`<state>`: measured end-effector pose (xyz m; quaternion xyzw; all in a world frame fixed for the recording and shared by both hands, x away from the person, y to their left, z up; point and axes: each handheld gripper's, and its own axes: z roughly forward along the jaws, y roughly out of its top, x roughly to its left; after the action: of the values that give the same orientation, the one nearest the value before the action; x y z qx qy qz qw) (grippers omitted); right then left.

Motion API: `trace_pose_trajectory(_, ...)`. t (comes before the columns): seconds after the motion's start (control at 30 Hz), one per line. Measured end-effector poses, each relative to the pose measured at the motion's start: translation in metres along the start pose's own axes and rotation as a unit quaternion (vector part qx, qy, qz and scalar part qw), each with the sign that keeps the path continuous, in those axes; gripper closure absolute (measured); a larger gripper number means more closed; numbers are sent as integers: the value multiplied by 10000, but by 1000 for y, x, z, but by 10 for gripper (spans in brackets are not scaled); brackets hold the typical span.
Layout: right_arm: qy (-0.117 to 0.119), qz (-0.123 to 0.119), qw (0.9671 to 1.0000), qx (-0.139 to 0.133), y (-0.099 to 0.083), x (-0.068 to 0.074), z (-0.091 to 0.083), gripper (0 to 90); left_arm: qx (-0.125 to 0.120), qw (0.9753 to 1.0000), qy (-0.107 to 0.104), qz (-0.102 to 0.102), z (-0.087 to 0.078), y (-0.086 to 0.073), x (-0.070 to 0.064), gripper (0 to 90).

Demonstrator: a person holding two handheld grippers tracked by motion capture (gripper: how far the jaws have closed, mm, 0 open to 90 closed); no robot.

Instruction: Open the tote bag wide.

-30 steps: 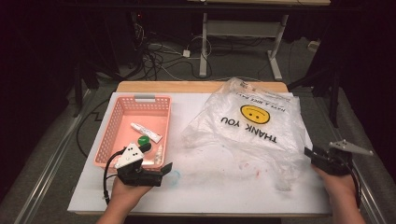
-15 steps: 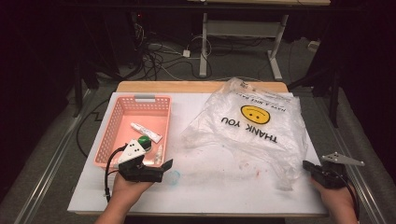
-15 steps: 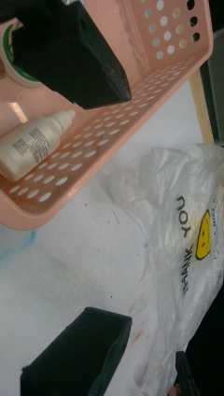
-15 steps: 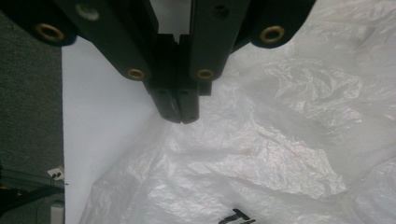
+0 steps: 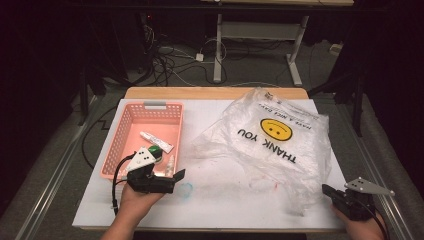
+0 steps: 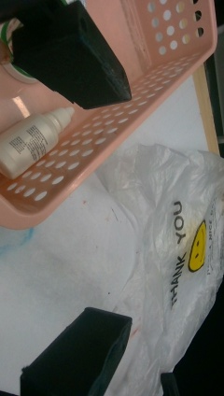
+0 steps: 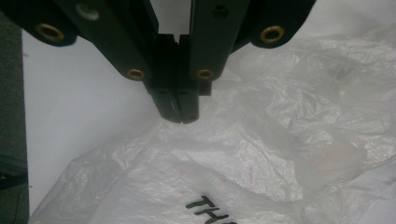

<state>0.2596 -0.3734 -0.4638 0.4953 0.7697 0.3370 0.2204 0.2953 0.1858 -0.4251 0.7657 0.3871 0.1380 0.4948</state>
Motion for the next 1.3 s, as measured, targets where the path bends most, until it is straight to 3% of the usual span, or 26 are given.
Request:
trace_pose_trajectory(0.17, 85, -223, 9997, 82, -5, 18, -5, 900, 56, 10000, 66, -41, 0, 2, 3, 0)
trace_pose_trajectory(0.23, 227, -425, 9988, 114, -7, 33, -7, 900, 79, 9999, 94, -45, 0, 2, 4, 0)
trace_pose_trajectory(0.27, 227, -425, 9988, 114, -7, 33, -7, 900, 100, 9999, 129, -35, 0, 2, 5, 0)
trace_pose_trajectory(0.3, 307, -532, 9980, 133, -6, 45, -8, 900, 106, 9998, 144, -40, 0, 2, 5, 0)
trace_pose_trajectory(0.4, 433, -699, 9966, 78, -4, 54, -8, 900, 144, 9997, 179, -25, 1, 2, 7, 0)
trace_pose_trajectory(0.47, 612, -921, 9938, 91, -2, 72, -7, 900, 141, 9997, 179, 7, 1, 3, 7, 0)
trace_pose_trajectory(0.67, 952, -1156, 9886, 169, -3, 94, -5, 900, 130, 9996, 224, -97, 0, 3, 10, 0)
trace_pose_trajectory(0.7, 965, -1213, 9878, 163, -3, 94, -5, 855, 120, 9996, 229, -122, 0, 2, 10, 0)
trace_pose_trajectory(0.83, 1069, -877, 9903, -95, -1, 87, -14, 769, 223, 9993, 293, -119, 1, 2, 13, 0)
trace_pose_trajectory(0.87, 1068, -725, 9912, -293, 1, 82, -19, 733, 219, 9993, 291, -114, 1, 2, 14, 0)
trace_pose_trajectory(1.0, 1118, -511, 9911, -515, 6, 74, -19, 671, 174, 9994, 295, -70, 1, 2, 13, 0)
trace_pose_trajectory(1.17, 1051, -448, 9897, -868, 25, 65, -5, 324, 173, 9994, 202, -199, 2, 2, 12, 0)
trace_pose_trajectory(1.3, 1050, -440, 9886, -985, 47, 58, 13, 149, 292, 9994, 130, -166, 5, 2, 9, 0)
